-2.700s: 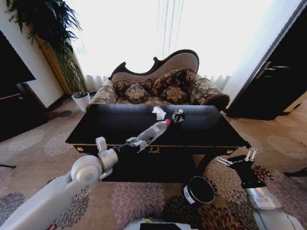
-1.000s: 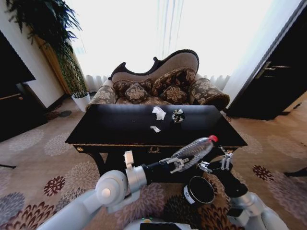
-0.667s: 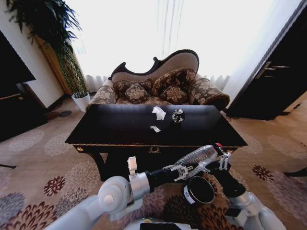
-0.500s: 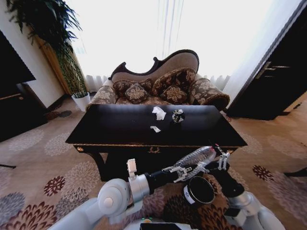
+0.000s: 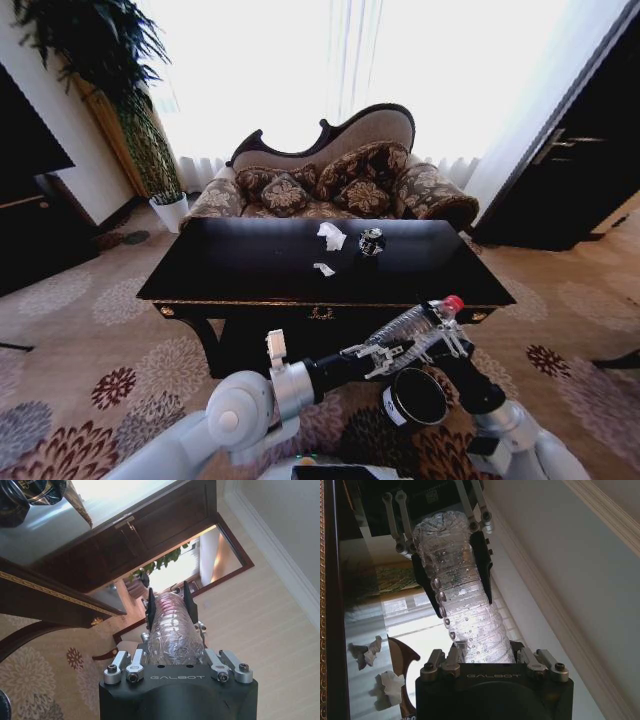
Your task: Move to the front of the table and place the trash on the table into the trash bin.
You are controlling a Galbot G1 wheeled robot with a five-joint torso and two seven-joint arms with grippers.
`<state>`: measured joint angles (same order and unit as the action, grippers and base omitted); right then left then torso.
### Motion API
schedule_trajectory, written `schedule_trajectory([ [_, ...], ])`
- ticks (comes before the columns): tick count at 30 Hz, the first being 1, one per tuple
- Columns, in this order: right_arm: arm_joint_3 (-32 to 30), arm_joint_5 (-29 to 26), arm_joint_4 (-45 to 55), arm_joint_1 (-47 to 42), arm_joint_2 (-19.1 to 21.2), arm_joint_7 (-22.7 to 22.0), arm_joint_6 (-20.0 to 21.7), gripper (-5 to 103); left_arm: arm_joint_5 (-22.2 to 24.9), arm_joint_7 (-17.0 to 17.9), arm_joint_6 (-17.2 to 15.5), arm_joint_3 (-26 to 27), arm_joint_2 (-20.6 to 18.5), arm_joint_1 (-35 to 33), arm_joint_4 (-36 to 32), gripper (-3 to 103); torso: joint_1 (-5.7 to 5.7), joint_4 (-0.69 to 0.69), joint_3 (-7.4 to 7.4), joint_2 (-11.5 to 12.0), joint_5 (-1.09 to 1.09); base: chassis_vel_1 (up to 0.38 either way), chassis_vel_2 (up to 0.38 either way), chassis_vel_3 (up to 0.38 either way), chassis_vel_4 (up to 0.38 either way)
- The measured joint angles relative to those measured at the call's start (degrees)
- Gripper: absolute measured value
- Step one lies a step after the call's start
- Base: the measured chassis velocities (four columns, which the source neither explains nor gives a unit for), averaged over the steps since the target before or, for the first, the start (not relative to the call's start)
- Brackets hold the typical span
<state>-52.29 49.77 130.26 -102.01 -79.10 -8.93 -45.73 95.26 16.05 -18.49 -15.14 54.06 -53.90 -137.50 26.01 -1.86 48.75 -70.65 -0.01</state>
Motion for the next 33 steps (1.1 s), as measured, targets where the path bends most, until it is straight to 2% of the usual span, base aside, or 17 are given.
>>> schedule_trajectory([
  [1, 0.04, -0.01, -0.03, 0.01, -0.02, -0.01, 0.0, 43, 0.01, 0.0, -0.07, 0.1, -0.04, -0.04, -0.04, 41, 0.0, 0.0, 0.0, 0.0, 0.0, 0.0, 0.0, 0.0, 0.0],
  [2, 0.16, -0.01, -0.18, 0.04, -0.09, -0.03, -0.03, 37, 0.02, 0.01, -0.44, 0.54, -0.29, -0.34, -0.22, 38, 0.0, 0.0, 0.0, 0.0, 0.0, 0.0, 0.0, 0.0, 0.0],
  [4, 0.22, -0.01, -0.24, 0.04, -0.12, -0.04, -0.04, 37, -0.01, 0.01, -0.71, 0.76, -0.55, -0.46, -0.41, 41, 0.0, 0.0, 0.0, 0.0, 0.0, 0.0, 0.0, 0.0, 0.0],
  [7, 0.24, -0.09, -0.49, 0.14, -0.17, -0.17, -0.05, 33, -2.84, -0.6, -1.72, 0.5, -1.94, -0.29, -1.26, 58, 0.0, 0.0, 0.0, 0.0, 0.0, 0.0, 0.0, 0.0, 0.0],
  [10, 0.16, -0.31, -0.77, 0.28, -0.32, -0.36, 0.08, 30, -4.11, -1.29, -2.85, 0.38, -2.71, -0.28, -2.17, 70, 0.0, 0.0, 0.0, 0.0, -0.01, 0.0, 0.0, 0.0, 0.0],
  [12, 0.17, -0.31, -0.83, 0.28, -0.37, -0.37, 0.07, 30, -4.59, -1.54, -2.93, 0.49, -2.89, -0.28, -2.35, 70, 0.0, 0.0, 0.0, 0.0, 0.0, 0.0, 0.0, 0.0, 0.0],
  [16, 0.15, -0.31, -1.37, 0.24, -0.46, -0.38, 0.09, 26, -7.03, -2.77, -3.3, 2.68, -3.97, -0.54, -3.35, 91, 0.0, 0.0, 0.0, 0.0, -0.01, 0.0, 0.0, 0.0, 0.0],
  [18, 0.18, -0.31, -1.54, 0.29, -0.46, -0.38, 0.09, 26, -7.64, -3.17, -3.29, 3.43, -4.33, -0.66, -3.63, 91, 0.0, 0.0, 0.0, 0.0, -0.01, 0.0, 0.0, 0.0, 0.0],
  [19, 0.24, -0.34, -1.7, 0.34, -0.48, -0.36, 0.09, 26, -8.08, -3.36, -3.28, 4.19, -4.6, -0.83, -3.86, 97, 0.0, 0.0, 0.0, 0.0, -0.01, 0.0, 0.0, 0.0, 0.0],
  [22, 0.61, -0.76, -2.29, 0.41, -0.64, -0.23, 0.23, 26, -10.52, -3.85, -3.15, 7.26, -5.63, -1.93, -4.34, 100, 0.0, 0.0, 0.0, 0.0, -0.01, 0.0, 0.0, 0.0, 0.0],
  [24, 1.03, -1.44, -3.0, 0.4, -0.84, -0.08, 0.52, 26, -12.94, -4.25, -2.83, 9.42, -6.5, -3.04, -4.42, 100, 0.0, 0.0, 0.0, 0.0, -0.01, 0.0, 0.0, 0.0, 0.0],
  [26, 1.98, -3.81, -4.89, 0.28, -1.22, 0.68, 1.22, 26, -18.96, -5.46, -1.56, 13.2, -8.63, -5.87, -4.43, 100, 0.0, 0.0, 0.0, 0.0, -0.02, 0.0, 0.0, 0.0, 0.0],
  [27, 1.98, -3.81, -4.89, 0.28, -1.22, 0.68, 1.22, 26, -18.96, -5.46, -1.56, 13.2, -8.63, -5.87, -4.43, 100, 0.0, 0.0, 0.0, 0.0, -0.02, 0.0, 0.0, 0.0, 0.0],
  [29, 3.06, -7.1, -6.81, 0.05, -1.58, 1.56, 2.38, 26, -23.11, -6.28, -0.74, 16.62, -10.21, -8.38, -4.54, 100, 0.0, 0.01, 0.0, 0.0, -0.01, 0.0, 0.0, 0.0, 0.0],
  [30, 4.33, -10.91, -8.74, -0.22, -1.9, 2.44, 3.87, 26, -26.22, -6.98, -0.17, 20.13, -10.97, -10.8, -4.57, 100, 0.0, -0.01, 0.0, 0.0, -0.01, 0.0, 0.0, 0.0, 0.0],
  [32, 4.74, -12.41, -9.43, -0.31, -2.02, 2.78, 4.39, 26, -27.34, -7.16, 0.06, 21.76, -11.15, -11.92, -4.56, 100, 0.0, 0.0, 0.0, 0.0, 0.0, 0.0, 0.0, 0.0, 0.0],
  [33, 5.56, -15.79, -11.13, -0.42, -2.28, 3.46, 5.49, 26, -30.55, -7.8, 0.8, 25.76, -11.38, -14.51, -4.25, 100, 0.0, 0.0, 0.0, 0.0, -0.01, 0.0, 0.0, 0.0, 0.0],
])
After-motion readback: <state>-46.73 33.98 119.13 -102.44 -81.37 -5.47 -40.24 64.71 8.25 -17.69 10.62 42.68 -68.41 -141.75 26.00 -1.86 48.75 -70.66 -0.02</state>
